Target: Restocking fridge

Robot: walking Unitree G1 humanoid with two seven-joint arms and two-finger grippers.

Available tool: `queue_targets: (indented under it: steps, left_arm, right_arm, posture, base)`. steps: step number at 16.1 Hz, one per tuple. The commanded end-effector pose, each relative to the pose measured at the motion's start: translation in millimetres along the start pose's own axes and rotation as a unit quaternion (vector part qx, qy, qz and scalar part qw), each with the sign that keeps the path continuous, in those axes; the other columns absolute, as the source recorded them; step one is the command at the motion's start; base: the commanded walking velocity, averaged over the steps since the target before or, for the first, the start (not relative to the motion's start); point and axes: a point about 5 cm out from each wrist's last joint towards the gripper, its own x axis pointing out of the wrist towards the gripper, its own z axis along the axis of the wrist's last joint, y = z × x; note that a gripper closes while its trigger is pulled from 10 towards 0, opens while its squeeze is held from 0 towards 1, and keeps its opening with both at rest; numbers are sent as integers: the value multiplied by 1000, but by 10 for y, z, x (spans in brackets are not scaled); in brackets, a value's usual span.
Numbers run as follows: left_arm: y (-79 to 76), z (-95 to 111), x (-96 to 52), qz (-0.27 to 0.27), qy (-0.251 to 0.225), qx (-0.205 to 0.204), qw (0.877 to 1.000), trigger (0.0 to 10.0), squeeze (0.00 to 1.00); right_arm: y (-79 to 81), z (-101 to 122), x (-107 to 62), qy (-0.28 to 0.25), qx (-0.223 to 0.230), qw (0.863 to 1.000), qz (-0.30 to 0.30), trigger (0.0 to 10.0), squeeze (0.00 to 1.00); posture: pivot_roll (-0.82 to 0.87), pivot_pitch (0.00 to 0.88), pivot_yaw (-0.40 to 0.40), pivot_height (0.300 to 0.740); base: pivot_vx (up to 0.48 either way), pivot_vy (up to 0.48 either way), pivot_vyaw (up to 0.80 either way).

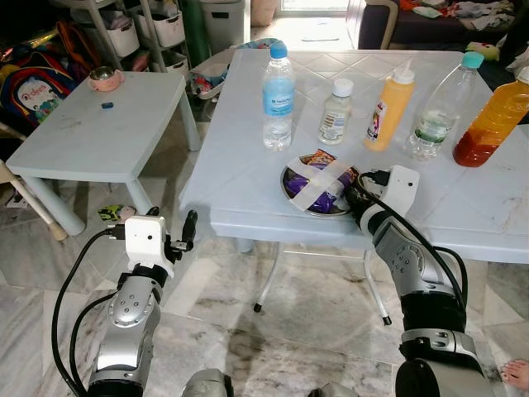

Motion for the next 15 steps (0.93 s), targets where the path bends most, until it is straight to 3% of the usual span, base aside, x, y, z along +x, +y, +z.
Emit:
queue_targets:
  steps: [1,2,3,4,5,15]
  left_arm:
    - [10,20,16,-3,-3,9,1000,10000,0]
    - [10,21,15,-3,-3,9,1000,10000,0]
    - [12,19,12,-3,-3,9,1000,10000,0]
    - [12,19,10,-2,-2,9,1000,10000,0]
    - [13,18,9,-2,-2,9,1000,10000,0]
    - [3,16,8,-3,-2,8,1000,10000,0]
  right_arm:
    - [65,-86,28,26,3,1000,13,10000,0]
    - [65,-124,30,34,7,999,14,10000,0]
    - [46,-177,30,46,26,999,9,6627,0]
    - [27,-195,30,51,28,998,3,1333,0]
    - [16,-203,30,53,30,998,2,0,0]
    - [-49,-134,59,48,52,997,-14,0,0]
  posture:
    - [74,0,39,740]
    - [75,0,39,740]
    - [76,0,39,740]
    - [77,0,39,740]
    - [77,0,38,740]
    - [76,0,38,740]
  base:
    - [0,0,0]
    - [0,0,0]
    - [0,0,0]
    - [0,0,0]
    - [0,0,0]
    - [0,0,0]
